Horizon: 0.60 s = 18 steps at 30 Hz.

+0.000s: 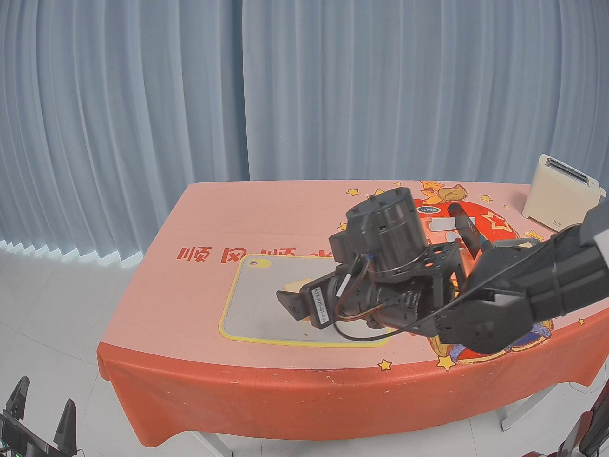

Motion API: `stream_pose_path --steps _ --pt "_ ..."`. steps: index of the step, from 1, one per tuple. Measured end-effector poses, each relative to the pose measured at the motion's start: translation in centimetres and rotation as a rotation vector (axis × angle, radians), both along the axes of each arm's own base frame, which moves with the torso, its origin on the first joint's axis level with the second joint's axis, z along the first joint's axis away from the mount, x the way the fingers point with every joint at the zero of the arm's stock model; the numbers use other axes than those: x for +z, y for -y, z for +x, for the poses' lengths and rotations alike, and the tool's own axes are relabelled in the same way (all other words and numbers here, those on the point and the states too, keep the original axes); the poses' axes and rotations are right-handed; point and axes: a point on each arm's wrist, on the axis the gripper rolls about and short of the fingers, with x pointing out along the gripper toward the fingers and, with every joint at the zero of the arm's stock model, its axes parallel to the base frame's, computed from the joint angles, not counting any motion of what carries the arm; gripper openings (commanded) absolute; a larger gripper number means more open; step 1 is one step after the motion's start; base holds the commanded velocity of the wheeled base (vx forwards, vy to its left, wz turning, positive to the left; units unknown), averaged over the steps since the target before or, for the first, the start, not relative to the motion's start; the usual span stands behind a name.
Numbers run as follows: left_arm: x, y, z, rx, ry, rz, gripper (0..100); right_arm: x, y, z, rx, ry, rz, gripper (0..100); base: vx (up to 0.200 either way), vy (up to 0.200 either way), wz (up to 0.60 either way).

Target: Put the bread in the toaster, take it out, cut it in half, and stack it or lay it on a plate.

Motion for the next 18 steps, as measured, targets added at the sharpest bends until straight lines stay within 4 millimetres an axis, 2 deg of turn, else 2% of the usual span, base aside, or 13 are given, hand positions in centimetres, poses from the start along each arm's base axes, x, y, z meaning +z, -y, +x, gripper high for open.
stream_pose_path --steps 9,18 --pt "0.0 0.0 0.0 0.000 0.000 0.000 100 -2.7 -3.5 0.2 0.008 -0.017 -0.029 100 0.000 0.000 0.00" --pt "0.0 0.0 0.0 0.000 0.000 0.000 100 -4.2 -5.2 0.9 -0.024 -0.042 -0.008 100 0.000 0.000 0.00"
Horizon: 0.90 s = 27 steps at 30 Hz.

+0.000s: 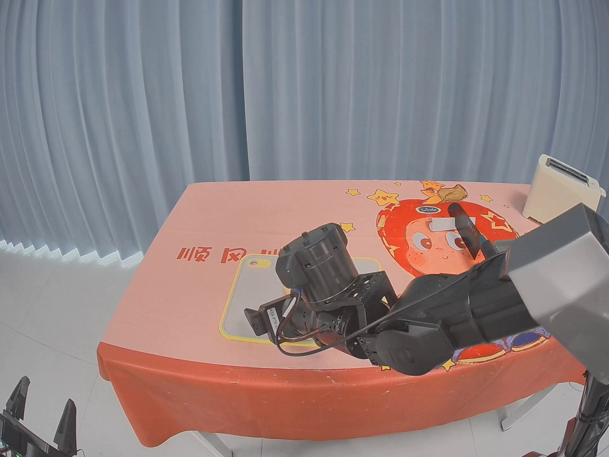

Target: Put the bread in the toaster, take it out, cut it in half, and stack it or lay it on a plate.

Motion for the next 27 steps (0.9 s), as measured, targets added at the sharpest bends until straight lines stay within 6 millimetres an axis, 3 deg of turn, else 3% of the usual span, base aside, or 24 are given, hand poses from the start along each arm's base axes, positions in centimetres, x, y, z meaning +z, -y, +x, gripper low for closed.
stream_pose_path --steps 23,24,27 --pt "0.0 0.0 0.0 0.000 0.000 0.000 100 -1.9 -0.5 0.3 -0.007 -0.020 -0.036 100 0.000 0.000 0.00" --pt "0.0 0.0 0.0 0.000 0.000 0.000 100 -2.0 -0.5 0.3 -0.008 -0.021 -0.037 0 0.000 0.000 0.00" --pt "0.0 0.0 0.0 0.000 0.000 0.000 100 -2.2 -0.5 0.3 -0.010 -0.023 -0.044 0 0.000 0.000 0.00"
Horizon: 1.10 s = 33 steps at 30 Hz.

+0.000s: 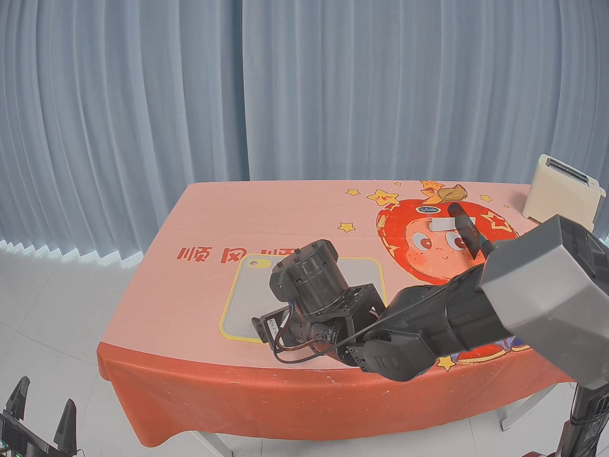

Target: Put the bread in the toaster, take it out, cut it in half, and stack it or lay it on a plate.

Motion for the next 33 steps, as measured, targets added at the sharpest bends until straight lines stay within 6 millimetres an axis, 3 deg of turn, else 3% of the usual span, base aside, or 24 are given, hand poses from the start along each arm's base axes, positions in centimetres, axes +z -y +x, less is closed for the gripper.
stream_pose_path --steps 12,17,33 --pt "0.0 0.0 0.0 0.000 0.000 0.000 100 -0.4 0.8 -0.2 -0.012 -0.045 -0.047 0 0.000 0.000 0.00" --pt "0.0 0.0 0.0 0.000 0.000 0.000 100 0.3 1.3 -0.5 -0.029 -0.067 -0.046 0 0.000 0.000 0.00" --pt "0.0 0.0 0.0 0.000 0.000 0.000 100 5.7 3.7 -1.5 -0.042 -0.001 0.046 0 0.000 0.000 0.00"
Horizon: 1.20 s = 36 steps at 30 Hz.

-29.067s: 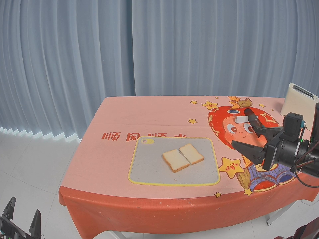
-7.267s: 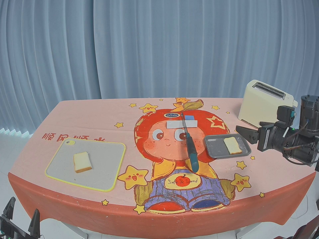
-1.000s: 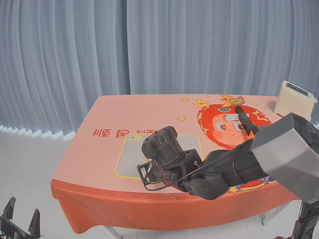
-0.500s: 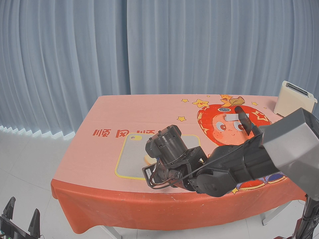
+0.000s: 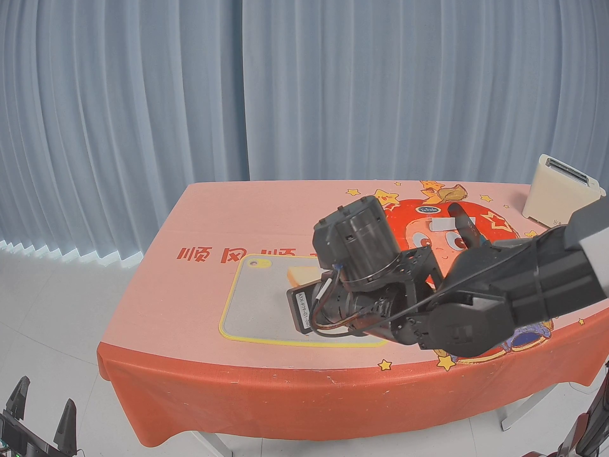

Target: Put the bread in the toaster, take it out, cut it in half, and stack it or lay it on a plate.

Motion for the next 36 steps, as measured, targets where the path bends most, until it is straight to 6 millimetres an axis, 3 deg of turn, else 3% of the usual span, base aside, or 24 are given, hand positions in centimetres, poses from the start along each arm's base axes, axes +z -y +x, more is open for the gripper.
stream_pose_path --steps 9,18,36 --pt "0.0 0.0 0.0 0.000 0.000 0.000 100 3.1 2.5 -1.0 -0.024 0.028 0.075 0 0.000 0.000 0.00" --pt "0.0 0.0 0.0 0.000 0.000 -0.001 100 4.6 5.5 -1.7 -0.071 0.039 0.108 0 0.000 0.000 0.00" --pt "0.0 0.0 0.0 0.000 0.000 0.000 100 4.8 7.5 -3.8 -0.061 0.028 0.109 0 0.000 0.000 0.00"
